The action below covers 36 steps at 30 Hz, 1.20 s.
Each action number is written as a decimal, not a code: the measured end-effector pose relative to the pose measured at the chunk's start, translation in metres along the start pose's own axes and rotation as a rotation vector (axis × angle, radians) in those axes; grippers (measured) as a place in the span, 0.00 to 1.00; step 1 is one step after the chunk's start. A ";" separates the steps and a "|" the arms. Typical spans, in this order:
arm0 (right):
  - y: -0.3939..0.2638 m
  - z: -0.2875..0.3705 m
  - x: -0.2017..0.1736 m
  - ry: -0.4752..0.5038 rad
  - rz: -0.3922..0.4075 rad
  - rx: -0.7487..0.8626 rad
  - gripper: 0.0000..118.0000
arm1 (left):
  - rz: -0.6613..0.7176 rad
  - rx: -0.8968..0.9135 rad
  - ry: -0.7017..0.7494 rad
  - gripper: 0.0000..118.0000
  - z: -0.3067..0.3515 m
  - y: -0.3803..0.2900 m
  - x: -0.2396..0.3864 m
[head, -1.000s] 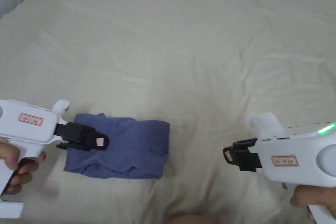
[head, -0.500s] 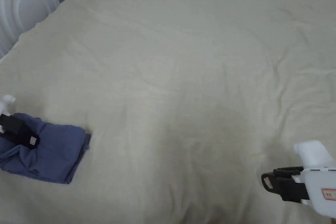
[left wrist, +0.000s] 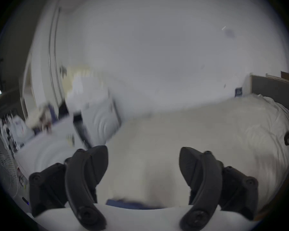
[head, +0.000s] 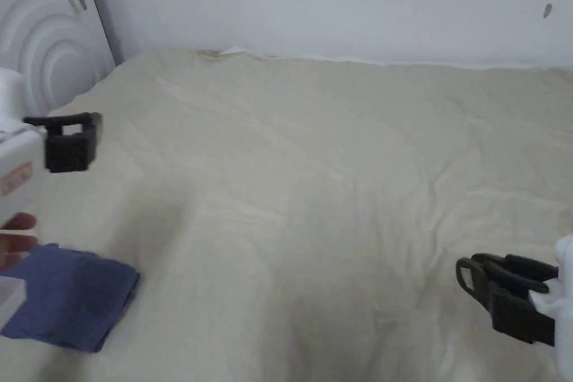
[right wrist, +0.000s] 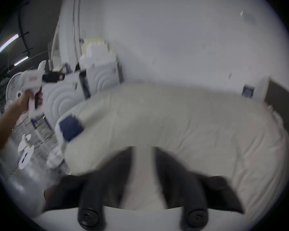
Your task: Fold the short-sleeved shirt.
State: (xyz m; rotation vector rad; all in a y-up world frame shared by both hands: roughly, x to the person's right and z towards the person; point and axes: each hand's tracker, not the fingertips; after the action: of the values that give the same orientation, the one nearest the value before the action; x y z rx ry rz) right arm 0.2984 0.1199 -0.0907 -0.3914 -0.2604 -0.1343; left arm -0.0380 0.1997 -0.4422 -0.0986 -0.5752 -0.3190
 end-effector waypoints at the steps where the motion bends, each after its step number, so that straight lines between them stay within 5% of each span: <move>1: 0.015 0.010 0.000 -0.050 0.001 0.064 0.43 | -0.020 0.069 0.021 0.81 0.020 0.007 0.043; 3: 0.040 0.032 0.004 -0.112 0.000 0.221 1.00 | 0.045 0.125 0.020 0.90 0.046 0.022 0.113; 7: 0.096 0.075 0.028 -0.161 -0.088 0.437 1.00 | 0.243 0.185 -0.140 0.91 0.070 0.052 0.205; 13: 0.118 0.139 0.050 -0.355 0.026 0.473 1.00 | 0.244 0.292 -0.156 0.93 0.119 0.099 0.269; 21: 0.104 0.200 0.076 -0.393 -0.009 0.464 1.00 | 0.190 0.326 -0.129 0.96 0.140 0.107 0.256; 28: 0.096 0.225 0.077 -0.467 -0.183 0.394 1.00 | 0.185 0.300 -0.103 0.96 0.142 0.105 0.227; 36: 0.084 0.240 0.081 -0.341 -0.237 0.451 1.00 | 0.210 0.279 -0.072 0.96 0.133 0.100 0.204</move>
State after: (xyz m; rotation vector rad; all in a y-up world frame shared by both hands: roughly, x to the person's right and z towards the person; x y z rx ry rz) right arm 0.3374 0.2851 0.1150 0.0707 -0.6601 -0.2354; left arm 0.0873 0.2631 -0.2192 0.0989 -0.6692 -0.0293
